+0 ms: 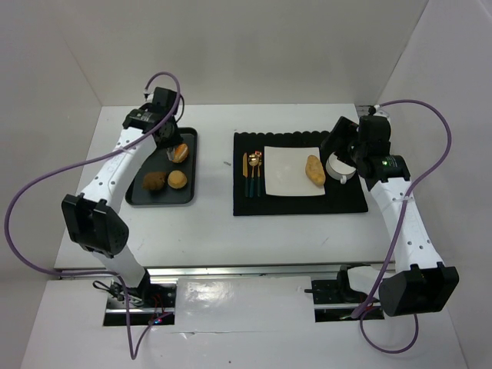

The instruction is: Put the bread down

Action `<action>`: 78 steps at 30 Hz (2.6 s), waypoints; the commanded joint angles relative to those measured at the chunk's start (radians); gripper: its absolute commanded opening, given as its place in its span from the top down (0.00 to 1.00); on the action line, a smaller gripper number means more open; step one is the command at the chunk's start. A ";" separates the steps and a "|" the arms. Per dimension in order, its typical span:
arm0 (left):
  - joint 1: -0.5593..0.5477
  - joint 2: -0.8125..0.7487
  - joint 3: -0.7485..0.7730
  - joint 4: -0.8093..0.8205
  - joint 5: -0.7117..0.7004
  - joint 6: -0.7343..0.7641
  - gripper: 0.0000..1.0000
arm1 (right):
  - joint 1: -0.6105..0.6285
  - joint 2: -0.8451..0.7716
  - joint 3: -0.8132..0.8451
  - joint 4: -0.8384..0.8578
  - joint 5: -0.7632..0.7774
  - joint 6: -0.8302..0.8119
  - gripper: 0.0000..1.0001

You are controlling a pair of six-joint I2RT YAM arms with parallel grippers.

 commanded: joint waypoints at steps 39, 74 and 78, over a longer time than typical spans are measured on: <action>-0.602 0.374 0.482 0.121 0.248 -0.003 0.37 | -0.007 -0.142 0.064 -0.017 0.280 -0.016 0.00; 0.511 -0.072 -0.229 0.200 0.581 -0.035 0.40 | -0.007 -0.038 0.086 0.002 0.067 -0.016 0.00; 0.520 -0.031 -0.229 0.220 0.604 -0.035 0.39 | -0.007 -0.038 0.086 0.002 0.067 -0.016 0.00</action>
